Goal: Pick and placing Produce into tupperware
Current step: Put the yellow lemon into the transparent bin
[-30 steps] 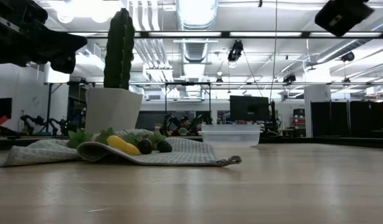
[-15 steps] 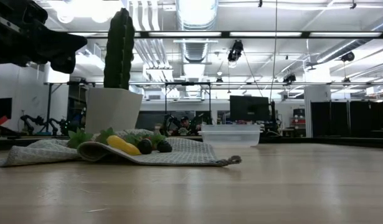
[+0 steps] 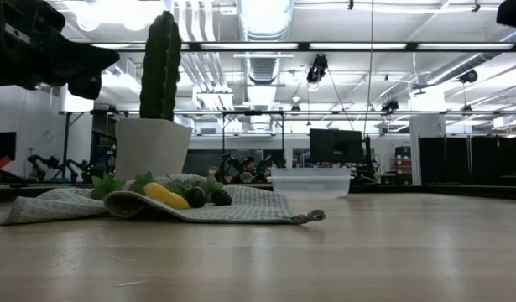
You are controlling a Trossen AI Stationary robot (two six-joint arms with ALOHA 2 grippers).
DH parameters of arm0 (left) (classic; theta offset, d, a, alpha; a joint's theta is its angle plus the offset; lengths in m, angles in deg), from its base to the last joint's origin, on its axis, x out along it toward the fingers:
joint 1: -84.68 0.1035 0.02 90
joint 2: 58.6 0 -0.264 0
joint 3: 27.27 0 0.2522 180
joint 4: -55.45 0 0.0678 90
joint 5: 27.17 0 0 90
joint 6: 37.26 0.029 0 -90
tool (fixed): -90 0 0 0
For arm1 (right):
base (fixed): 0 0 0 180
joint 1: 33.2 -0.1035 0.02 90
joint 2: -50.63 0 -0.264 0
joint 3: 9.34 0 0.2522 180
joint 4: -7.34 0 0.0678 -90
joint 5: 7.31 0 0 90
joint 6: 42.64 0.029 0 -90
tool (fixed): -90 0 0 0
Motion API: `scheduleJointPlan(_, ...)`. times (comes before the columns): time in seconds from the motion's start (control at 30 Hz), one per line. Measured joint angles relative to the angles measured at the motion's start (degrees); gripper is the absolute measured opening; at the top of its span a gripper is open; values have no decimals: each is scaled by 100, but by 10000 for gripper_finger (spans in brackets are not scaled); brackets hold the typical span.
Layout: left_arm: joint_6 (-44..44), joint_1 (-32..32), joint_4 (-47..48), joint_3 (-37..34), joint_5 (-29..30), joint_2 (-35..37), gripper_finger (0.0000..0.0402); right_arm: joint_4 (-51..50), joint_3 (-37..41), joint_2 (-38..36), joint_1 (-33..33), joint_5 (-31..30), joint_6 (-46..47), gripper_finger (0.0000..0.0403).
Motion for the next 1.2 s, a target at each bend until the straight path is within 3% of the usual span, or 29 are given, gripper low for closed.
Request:
scheduleJointPlan(0.3,0,-1,-47,1,3,-7,0,-277,-389,942,323,492,71,293)
scheduleJointPlan(0.53,0,-1,-35,2,1,-78,0,-407,-461,1255,581,1232,397,305)
scheduleJointPlan(0.63,0,0,-29,2,1,-102,0,-343,-509,1221,535,1138,5,300)
scheduleJointPlan(0.83,0,-2,-47,2,-2,-96,0,-303,-535,1153,249,247,-1137,281)
scheduleJointPlan(1.0,0,0,-62,2,-1,-98,0,54,-505,1250,79,188,-2363,275)
scheduleJointPlan(1.2,0,-2,-60,1,-2,-124,0,542,-375,1280,45,185,-2901,274)
